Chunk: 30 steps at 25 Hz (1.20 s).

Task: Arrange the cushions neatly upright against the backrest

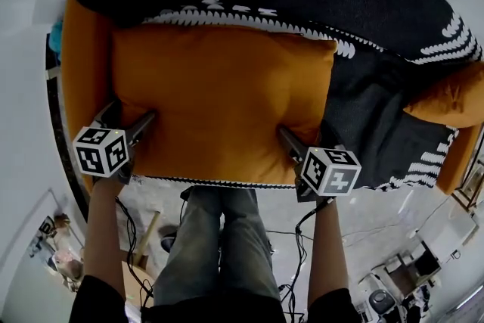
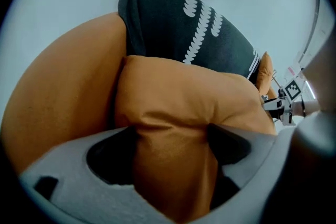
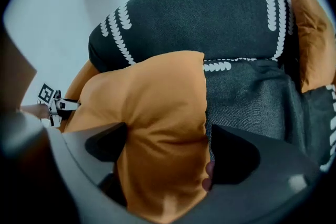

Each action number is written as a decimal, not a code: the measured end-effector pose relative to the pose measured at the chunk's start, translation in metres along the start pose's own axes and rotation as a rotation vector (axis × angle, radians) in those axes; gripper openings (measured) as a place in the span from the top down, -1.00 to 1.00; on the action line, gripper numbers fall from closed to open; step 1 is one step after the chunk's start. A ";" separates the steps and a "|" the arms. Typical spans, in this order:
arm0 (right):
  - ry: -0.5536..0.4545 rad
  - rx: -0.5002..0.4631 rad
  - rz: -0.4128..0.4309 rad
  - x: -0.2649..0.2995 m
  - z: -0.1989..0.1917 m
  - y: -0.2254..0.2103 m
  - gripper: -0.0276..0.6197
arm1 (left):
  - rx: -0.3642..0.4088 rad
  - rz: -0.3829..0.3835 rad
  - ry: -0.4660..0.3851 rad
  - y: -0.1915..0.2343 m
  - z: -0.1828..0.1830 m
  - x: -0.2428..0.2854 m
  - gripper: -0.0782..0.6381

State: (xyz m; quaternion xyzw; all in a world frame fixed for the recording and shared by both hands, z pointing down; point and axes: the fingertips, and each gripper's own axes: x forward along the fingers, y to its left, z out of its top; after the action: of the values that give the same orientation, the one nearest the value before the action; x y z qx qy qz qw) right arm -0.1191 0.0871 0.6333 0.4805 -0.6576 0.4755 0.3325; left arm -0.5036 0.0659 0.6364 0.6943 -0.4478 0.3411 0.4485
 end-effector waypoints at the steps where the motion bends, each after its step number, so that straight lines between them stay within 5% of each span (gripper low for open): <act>1: 0.004 0.010 0.014 0.002 0.000 -0.001 -0.72 | 0.001 -0.011 0.004 -0.002 0.000 0.003 -0.45; 8: 0.031 -0.057 0.003 0.021 -0.006 0.014 -0.25 | 0.035 -0.058 -0.007 -0.009 -0.002 0.008 0.10; 15: -0.061 -0.182 -0.060 -0.010 0.008 0.028 0.11 | 0.086 -0.024 -0.093 -0.030 0.011 -0.019 0.55; 23: -0.188 -0.239 -0.109 -0.059 0.019 0.049 0.20 | 0.114 -0.004 -0.210 -0.047 0.028 -0.068 0.68; 30: -0.342 -0.271 -0.133 -0.119 0.065 0.051 0.20 | 0.186 -0.008 -0.357 -0.083 0.085 -0.124 0.68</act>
State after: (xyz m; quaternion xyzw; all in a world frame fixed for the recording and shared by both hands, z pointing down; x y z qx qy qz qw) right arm -0.1288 0.0674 0.4895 0.5475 -0.7291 0.2714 0.3083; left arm -0.4662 0.0428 0.4706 0.7839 -0.4841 0.2509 0.2971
